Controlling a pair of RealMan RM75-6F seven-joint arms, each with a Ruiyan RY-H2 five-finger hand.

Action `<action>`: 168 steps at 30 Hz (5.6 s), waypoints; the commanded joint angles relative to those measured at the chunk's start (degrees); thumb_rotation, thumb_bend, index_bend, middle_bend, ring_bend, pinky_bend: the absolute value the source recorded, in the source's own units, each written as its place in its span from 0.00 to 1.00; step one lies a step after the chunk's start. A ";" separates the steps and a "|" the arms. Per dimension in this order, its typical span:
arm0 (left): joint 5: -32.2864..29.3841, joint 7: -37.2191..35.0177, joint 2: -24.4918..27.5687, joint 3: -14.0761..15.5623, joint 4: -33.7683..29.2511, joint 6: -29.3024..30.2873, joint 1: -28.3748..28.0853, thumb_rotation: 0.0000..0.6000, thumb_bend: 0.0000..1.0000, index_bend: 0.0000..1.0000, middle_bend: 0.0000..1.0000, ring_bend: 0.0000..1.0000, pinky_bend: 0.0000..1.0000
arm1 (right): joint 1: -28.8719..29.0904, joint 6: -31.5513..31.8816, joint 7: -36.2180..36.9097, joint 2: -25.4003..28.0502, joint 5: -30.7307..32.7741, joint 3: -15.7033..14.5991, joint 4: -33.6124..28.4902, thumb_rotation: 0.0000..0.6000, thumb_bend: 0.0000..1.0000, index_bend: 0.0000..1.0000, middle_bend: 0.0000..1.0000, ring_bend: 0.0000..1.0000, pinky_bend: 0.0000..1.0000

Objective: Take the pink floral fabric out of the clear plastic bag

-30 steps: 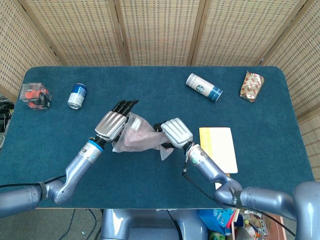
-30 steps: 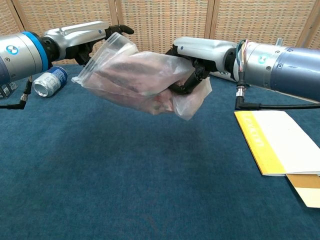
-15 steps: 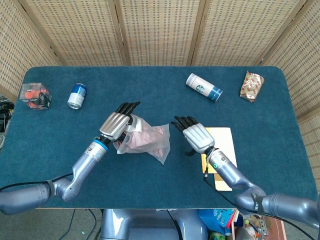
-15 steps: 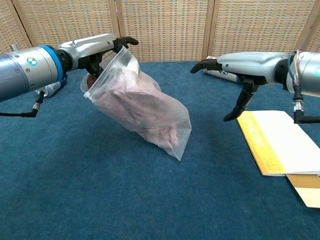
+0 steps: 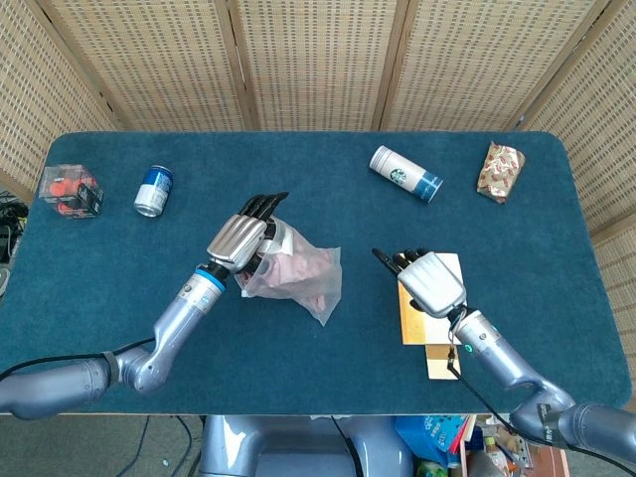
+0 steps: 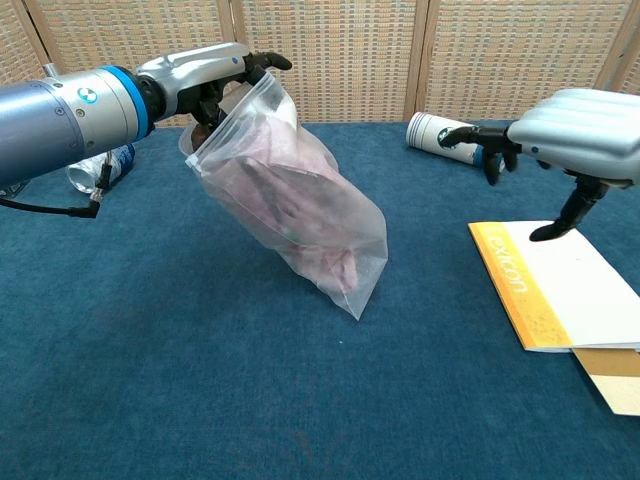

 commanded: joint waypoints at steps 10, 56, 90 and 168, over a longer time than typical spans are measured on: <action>-4.47 2.39 -0.69 -1.04 -0.88 -0.51 -1.90 1.00 0.43 0.73 0.00 0.00 0.00 | 2.54 10.44 -3.43 -4.05 -27.15 -8.05 18.21 1.00 0.01 0.28 0.71 0.68 0.91; -7.83 0.91 0.34 0.23 -2.27 -1.05 -2.20 1.00 0.43 0.73 0.00 0.00 0.00 | 14.57 -17.73 -23.88 -17.94 -20.01 0.48 16.00 1.00 0.11 0.29 0.71 0.69 0.93; -3.86 -2.65 1.48 0.41 0.21 0.64 -0.92 1.00 0.43 0.73 0.00 0.00 0.00 | 16.54 -17.49 -19.53 -14.38 -18.56 -1.93 14.73 1.00 1.00 0.81 0.80 0.76 1.00; 18.55 -8.41 24.50 16.72 -14.01 38.30 45.04 1.00 0.08 0.00 0.00 0.00 0.00 | -28.77 27.52 5.81 3.20 -0.97 2.39 -6.94 1.00 0.00 0.00 0.00 0.00 0.00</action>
